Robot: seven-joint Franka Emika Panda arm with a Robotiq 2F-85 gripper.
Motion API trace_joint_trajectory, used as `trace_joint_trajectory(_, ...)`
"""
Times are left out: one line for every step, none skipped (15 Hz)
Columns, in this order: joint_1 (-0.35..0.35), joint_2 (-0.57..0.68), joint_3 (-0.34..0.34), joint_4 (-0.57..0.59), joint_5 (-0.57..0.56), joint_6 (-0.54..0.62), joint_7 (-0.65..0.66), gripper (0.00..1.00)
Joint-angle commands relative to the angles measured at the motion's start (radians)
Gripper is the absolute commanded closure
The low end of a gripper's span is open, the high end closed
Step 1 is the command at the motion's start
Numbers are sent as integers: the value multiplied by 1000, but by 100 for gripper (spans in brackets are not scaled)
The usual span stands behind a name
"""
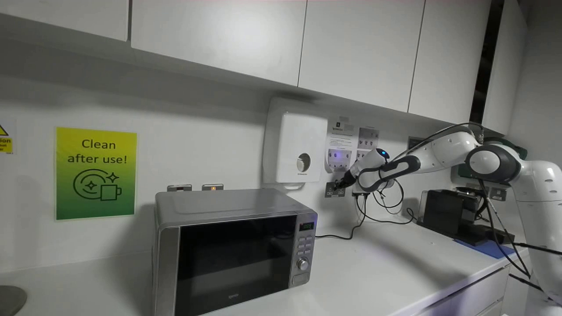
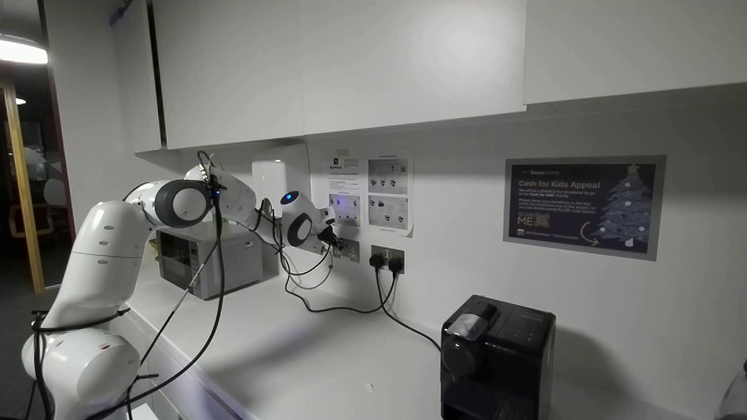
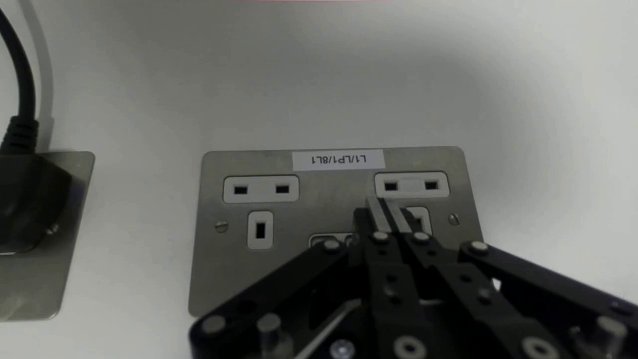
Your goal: Press the switches on the bottom left socket.
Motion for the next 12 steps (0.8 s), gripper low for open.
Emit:
trace_joint_trajectory(21,19,-31,45,-19,12,41,100)
trace_joint_trajectory(23,20,-33,47,-17,11,44,100)
trace_joint_trajectory(26,22,-35,49,-17,11,49,100)
trace_joint_trajectory(28,24,-37,54,-16,11,53,100)
trace_joint_trajectory(28,26,-38,57,-16,10,57,100)
trace_joint_trajectory(29,28,-39,63,-15,8,61,100)
trace_joint_trajectory(29,31,-38,68,-14,6,65,100)
trace_joint_trajectory(28,32,-37,71,-13,4,67,100)
trace_joint_trajectory(28,35,-37,76,-12,2,72,100)
trace_joint_trajectory(28,37,-37,80,-13,1,75,100)
trace_joint_trajectory(29,40,-38,84,-13,-1,80,100)
trace_joint_trajectory(29,43,-39,88,-14,-3,85,100)
